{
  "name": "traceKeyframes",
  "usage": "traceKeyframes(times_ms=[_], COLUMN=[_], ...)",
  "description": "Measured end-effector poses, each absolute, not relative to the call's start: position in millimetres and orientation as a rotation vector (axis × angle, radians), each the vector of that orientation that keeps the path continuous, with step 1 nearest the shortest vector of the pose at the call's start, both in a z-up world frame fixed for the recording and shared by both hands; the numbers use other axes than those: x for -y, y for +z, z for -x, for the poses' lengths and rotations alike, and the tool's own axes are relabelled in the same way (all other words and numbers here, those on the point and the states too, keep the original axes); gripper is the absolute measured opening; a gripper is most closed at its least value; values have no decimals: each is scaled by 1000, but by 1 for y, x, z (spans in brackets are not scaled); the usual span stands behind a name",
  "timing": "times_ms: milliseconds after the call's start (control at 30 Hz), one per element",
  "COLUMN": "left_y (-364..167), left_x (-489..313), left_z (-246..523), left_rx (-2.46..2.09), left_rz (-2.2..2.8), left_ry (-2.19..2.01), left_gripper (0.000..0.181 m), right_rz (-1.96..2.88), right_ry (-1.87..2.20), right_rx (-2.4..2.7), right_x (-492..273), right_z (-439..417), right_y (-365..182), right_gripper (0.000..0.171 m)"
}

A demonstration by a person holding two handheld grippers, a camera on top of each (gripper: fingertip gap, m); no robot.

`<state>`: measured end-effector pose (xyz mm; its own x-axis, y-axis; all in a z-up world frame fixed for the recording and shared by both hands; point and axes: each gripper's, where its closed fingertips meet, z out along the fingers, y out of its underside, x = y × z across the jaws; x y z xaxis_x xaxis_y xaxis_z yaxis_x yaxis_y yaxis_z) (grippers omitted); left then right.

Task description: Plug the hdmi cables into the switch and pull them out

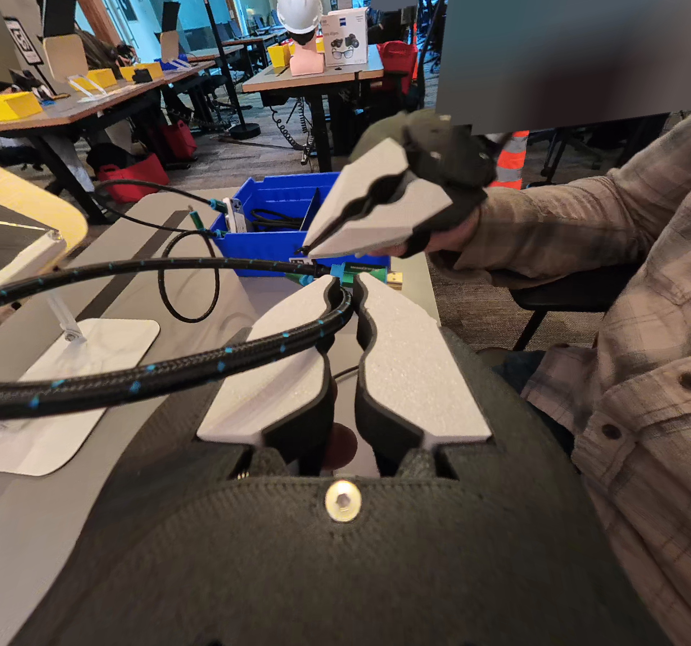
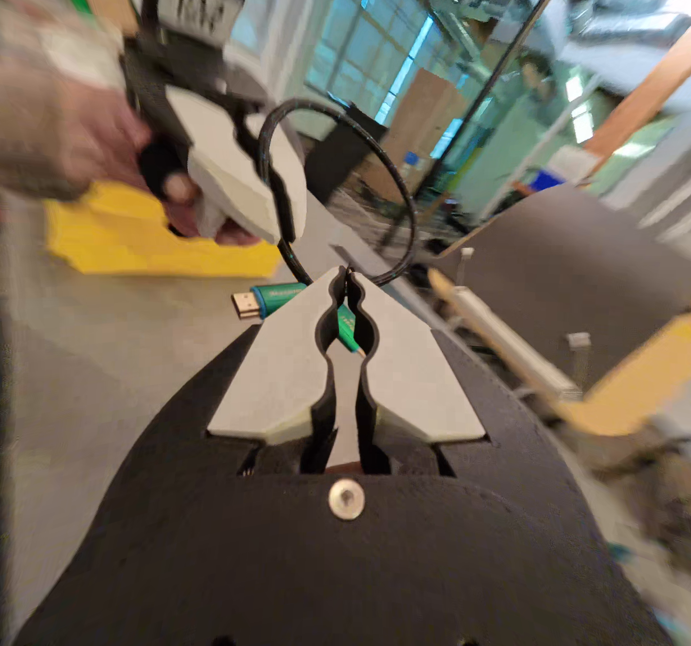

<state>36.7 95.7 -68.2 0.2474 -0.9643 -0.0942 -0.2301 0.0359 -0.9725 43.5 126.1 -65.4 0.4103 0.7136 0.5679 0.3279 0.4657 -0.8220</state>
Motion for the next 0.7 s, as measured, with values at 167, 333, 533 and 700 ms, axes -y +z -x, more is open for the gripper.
traceKeyframes(times_ms=[167, 333, 533, 700], left_y=[-66, -63, -63, -61], left_x=[-104, -107, -105, -98], left_z=[-35, -30, -28, -29], left_rx=[-1108, -1088, -1120, -1167], left_rz=[1480, 1483, 1466, 1433], left_ry=[-928, -906, -884, -893], left_gripper=[6, 6, 6, 6], right_rz=[863, 855, 1031, 1164], right_ry=[-390, -291, 202, 620], right_rx=[1230, 1235, 1232, 1169], right_x=[-130, -126, -119, -115], right_z=[-45, -40, -42, -44], right_y=[-58, -58, -62, -64], right_gripper=[0, 0, 10, 9])
